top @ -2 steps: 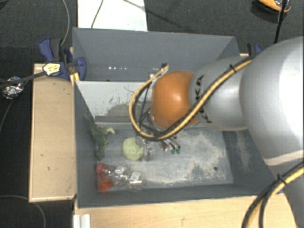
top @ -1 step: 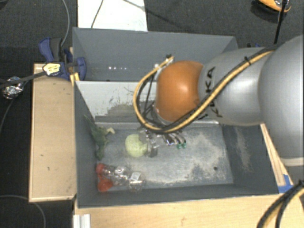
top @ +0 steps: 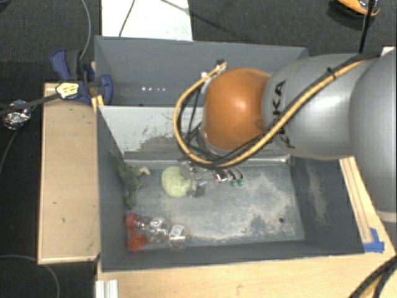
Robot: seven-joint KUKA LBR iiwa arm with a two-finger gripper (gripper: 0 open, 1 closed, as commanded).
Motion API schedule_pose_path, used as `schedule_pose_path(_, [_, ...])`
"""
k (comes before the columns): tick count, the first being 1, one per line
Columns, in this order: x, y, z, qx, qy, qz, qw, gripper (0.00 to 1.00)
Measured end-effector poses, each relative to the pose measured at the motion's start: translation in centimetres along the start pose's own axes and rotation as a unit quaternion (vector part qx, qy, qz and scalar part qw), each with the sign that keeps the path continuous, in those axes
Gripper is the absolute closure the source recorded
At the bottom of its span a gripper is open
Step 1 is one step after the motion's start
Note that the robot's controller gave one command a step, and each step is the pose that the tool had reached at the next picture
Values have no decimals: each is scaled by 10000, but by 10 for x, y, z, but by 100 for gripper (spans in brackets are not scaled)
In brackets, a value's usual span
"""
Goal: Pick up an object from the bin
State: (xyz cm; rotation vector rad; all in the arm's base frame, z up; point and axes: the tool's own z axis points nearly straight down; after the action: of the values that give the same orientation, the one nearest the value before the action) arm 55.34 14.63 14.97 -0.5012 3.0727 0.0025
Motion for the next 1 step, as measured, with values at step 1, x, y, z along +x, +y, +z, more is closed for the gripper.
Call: schedule_pose_path(1, [3,-1,-34,-16,96,-154,9998,100])
